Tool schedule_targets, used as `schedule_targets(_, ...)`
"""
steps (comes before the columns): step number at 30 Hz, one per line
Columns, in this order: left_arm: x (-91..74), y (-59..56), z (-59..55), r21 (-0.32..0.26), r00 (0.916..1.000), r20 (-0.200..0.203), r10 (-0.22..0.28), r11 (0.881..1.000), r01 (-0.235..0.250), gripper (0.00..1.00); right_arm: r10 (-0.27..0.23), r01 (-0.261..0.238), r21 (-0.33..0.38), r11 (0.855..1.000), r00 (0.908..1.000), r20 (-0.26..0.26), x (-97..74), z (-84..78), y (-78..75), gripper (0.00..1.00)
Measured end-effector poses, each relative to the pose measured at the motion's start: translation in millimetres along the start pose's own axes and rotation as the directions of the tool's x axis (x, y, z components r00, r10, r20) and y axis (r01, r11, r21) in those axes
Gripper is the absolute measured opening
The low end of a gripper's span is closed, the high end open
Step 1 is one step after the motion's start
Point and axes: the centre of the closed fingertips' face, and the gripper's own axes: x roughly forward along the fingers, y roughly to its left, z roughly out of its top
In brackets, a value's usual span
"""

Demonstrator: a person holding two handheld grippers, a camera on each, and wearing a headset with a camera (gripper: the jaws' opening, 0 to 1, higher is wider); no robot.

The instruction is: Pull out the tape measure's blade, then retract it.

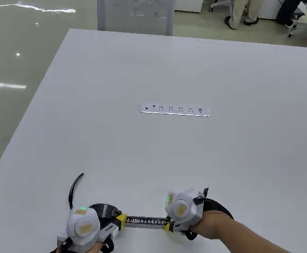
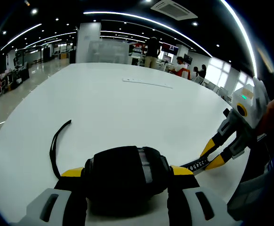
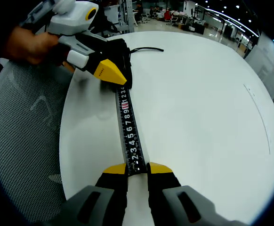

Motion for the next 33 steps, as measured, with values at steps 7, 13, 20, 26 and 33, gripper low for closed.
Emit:
schedule_targets(7, 0.3, 0.1, 0.6, 0.0, 1.0, -0.002, -0.004, 1.0, 0.004, 0.66, -0.005, 0.006, -0.002, 1.0, 0.9997, 0.022, 4.1, 11.1, 4.7, 0.14)
schedule_targets(13, 0.4, 0.3, 0.5, 0.001, 1.0, -0.002, -0.003, 1.0, 0.003, 0.66, -0.01, 0.01, -0.007, 1.0, 0.9996, 0.026, 5.7, 13.5, 5.2, 0.14)
schedule_targets(20, -0.1, 0.1, 0.9, 0.001, 1.0, -0.003, -0.002, 1.0, 0.002, 0.66, -0.007, 0.008, -0.006, 1.0, 0.9995, 0.03, 6.8, 15.7, 5.8, 0.15)
schedule_targets(26, 0.0, 0.8, 1.0, -0.002, 1.0, -0.002, -0.001, 1.0, 0.001, 0.66, -0.004, 0.004, -0.012, 1.0, 0.9994, 0.034, 9.8, 18.7, 5.8, 0.15)
schedule_targets(33, 0.2, 0.8, 0.8, -0.005, 1.0, -0.002, 0.001, 1.0, -0.001, 0.66, 0.0, 0.0, -0.01, 1.0, 0.999, 0.045, 10.9, 24.3, 6.8, 0.15)
